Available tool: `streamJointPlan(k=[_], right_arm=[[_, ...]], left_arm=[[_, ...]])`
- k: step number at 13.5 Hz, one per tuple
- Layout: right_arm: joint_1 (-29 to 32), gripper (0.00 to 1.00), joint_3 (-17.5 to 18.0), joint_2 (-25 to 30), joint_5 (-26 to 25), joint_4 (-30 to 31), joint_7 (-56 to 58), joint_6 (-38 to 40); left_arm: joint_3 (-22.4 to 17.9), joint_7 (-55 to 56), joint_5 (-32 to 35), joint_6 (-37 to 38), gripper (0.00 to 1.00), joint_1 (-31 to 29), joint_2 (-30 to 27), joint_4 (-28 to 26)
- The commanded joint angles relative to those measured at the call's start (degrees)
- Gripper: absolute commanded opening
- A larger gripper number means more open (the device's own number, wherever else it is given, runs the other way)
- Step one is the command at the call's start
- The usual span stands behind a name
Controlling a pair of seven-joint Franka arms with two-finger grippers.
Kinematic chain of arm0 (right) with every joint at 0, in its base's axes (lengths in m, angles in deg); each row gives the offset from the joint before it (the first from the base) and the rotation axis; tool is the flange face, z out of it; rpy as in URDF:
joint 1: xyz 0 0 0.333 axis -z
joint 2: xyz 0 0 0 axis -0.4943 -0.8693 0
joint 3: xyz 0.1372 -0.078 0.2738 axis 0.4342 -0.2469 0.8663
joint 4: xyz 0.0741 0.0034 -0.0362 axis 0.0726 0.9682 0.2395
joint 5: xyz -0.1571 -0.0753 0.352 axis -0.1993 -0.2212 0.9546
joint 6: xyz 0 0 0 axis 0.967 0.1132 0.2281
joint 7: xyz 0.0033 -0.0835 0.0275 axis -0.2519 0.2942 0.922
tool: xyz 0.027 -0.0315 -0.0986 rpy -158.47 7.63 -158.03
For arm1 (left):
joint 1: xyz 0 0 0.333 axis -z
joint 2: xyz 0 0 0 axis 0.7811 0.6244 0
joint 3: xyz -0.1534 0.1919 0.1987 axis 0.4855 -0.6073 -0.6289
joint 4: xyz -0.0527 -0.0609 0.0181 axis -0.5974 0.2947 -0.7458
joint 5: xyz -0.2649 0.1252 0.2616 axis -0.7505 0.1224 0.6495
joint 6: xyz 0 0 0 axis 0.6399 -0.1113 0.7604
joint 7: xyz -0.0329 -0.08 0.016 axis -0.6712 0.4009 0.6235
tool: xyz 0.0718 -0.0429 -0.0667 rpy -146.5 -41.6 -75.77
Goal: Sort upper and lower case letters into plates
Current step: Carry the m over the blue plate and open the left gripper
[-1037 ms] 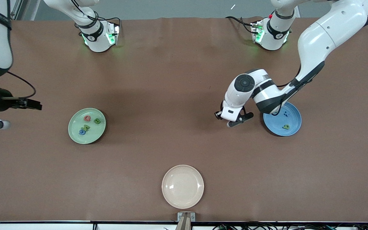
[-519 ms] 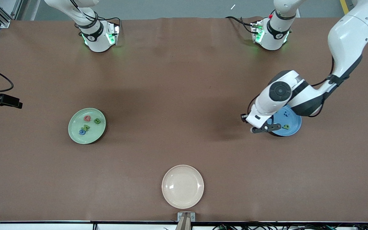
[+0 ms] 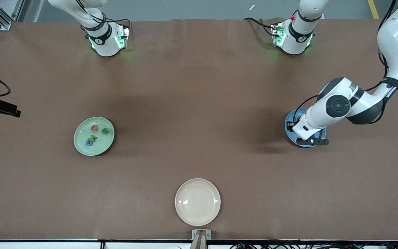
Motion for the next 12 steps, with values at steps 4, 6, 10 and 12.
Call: streamJointPlan(k=[4,6,10,12], right_arm=[[-0.4,1.0,0.9,-0.3,0.4,-0.9,-0.2,2.5],[0.7,1.0,3.1,0.9,0.4,1.8,-0.9,2.2],[1.4,1.0,4.1,4.4,0.3,5.2,-2.0,1.8],[2.1,1.0,5.2,7.4,0.2,8.5,-2.0,0.3]], left_arm=[[-3.4,-7.1,2.6,-0.4,0.22,-0.6,-0.2,-0.9],[-4.8,-7.1,4.2,-2.1,0.22,-0.4,0.5,-0.9],[-6.3,-7.9,4.3,-4.8,0.22,0.3,0.7,-1.1],[-7.6,-7.9,4.3,-6.5,0.22,1.5,0.8,-1.0]])
